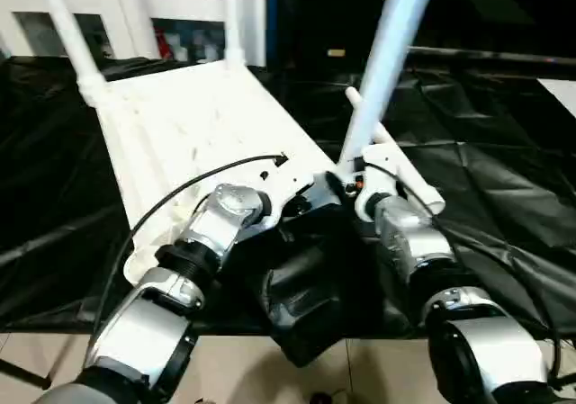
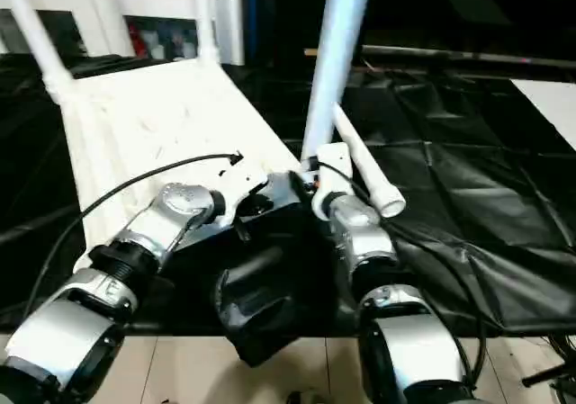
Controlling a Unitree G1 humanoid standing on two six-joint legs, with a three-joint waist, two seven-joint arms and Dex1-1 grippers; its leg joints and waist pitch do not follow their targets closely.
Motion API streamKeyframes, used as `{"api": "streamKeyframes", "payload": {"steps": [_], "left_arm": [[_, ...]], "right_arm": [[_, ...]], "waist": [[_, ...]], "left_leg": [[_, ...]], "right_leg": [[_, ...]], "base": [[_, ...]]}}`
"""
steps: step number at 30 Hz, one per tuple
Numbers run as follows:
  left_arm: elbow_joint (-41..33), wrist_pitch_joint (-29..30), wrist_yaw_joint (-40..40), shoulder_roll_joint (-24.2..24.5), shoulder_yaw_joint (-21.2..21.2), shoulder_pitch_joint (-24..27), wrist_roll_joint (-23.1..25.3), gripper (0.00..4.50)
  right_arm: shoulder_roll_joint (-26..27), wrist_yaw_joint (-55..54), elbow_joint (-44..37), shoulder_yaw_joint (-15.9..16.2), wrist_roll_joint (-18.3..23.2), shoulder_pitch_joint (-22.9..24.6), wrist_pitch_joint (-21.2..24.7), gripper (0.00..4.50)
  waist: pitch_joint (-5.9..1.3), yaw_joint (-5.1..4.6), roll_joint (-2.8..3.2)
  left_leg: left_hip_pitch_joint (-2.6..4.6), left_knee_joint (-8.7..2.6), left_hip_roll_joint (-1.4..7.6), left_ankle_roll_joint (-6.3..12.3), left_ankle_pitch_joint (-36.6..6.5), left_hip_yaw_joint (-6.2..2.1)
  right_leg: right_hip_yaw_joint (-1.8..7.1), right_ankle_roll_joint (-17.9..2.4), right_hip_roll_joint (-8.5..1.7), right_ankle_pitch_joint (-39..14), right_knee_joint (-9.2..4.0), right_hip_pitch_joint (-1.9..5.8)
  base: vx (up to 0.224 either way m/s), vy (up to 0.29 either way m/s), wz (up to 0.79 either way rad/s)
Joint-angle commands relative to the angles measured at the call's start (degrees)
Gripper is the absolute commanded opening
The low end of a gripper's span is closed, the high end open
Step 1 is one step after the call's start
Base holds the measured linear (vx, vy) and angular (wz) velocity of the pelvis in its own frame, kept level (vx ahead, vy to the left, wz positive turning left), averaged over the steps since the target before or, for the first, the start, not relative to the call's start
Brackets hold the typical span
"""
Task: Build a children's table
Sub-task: Rotate leg to tighten
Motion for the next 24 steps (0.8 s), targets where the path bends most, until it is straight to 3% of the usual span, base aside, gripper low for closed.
{"api": "streamKeyframes", "payload": {"steps": [1,5,7,11,15,18,24], "left_arm": [[-1.8,-1.4,-1.5,1.3,-0.2,1.2,0.0,0.00],[-6.8,-6.6,-14.1,6.7,-1.3,5.3,-2.5,0.00],[-7.9,-7.2,-16.7,7.7,-1.5,6.1,-3.4,0.00],[-11.3,-8.6,-23.7,10.9,-2.3,8.1,-5.3,0.00],[-14.9,-9.1,-31.2,13.8,-3.2,9.7,-7.2,0.00],[-15.4,-8.9,-32.2,14.2,-3.1,9.8,-7.4,0.00],[-15.3,-9.1,-31.8,14.1,-2.6,9.6,-7.4,0.00]], "right_arm": [[1.3,10.2,-0.8,4.4,-0.3,1.6,1.1,3.64],[-6.1,26.5,-9.3,8.4,0.2,6.6,0.7,3.64],[-7.6,29.2,-10.9,8.9,0.6,7.4,0.8,3.64],[-11.4,35.2,-16.1,9.9,1.4,9.5,0.3,3.64],[-14.5,42.3,-22.2,11.6,2.5,10.8,2.9,3.64],[-15.1,43.4,-23.1,12.0,2.3,11.0,3.3,3.64],[-15.5,45.5,-24.4,13.1,2.4,11.9,4.4,3.48]], "waist": [[-3.46,0.65,-0.36],[-3.63,0.61,-0.53],[-3.66,0.84,-0.39],[-3.44,1.01,-0.39],[-3.44,1.22,-0.27],[-3.36,1.91,-0.19],[-3.47,2.09,-0.63]], "left_leg": [[-2.00,-3.69,0.16,6.58,-5.4,0.50],[-1.83,-3.60,0.65,8.34,-3.2,0.54],[-1.66,-3.54,0.79,9.01,-2.6,0.59],[-1.43,-3.75,1.01,7.90,-3.7,0.66],[-1.31,-3.82,1.15,7.38,-3.2,0.67],[-1.03,-3.87,1.31,6.77,-3.1,0.85],[-1.40,-3.82,1.02,5.65,-2.3,0.84]], "right_leg": [[2.98,-6.8,-3.67,-20.1,-5.14,5.18],[3.30,-9.1,-3.64,-13.8,-4.32,4.98],[3.36,-10.2,-3.78,-12.2,-4.18,4.89],[3.37,-10.0,-3.74,-14.6,-4.26,4.80],[3.50,-10.5,-3.65,-12.7,-4.01,4.76],[3.59,-10.7,-3.69,-12.5,-3.99,4.54],[3.63,-9.5,-3.66,-12.7,-3.83,4.95]], "base": [[0.000,0.000,0.00],[0.000,0.000,0.00],[0.000,0.000,0.00],[0.000,0.000,0.00],[0.000,0.000,0.00],[0.000,0.000,0.00],[0.000,0.000,0.00]]}}
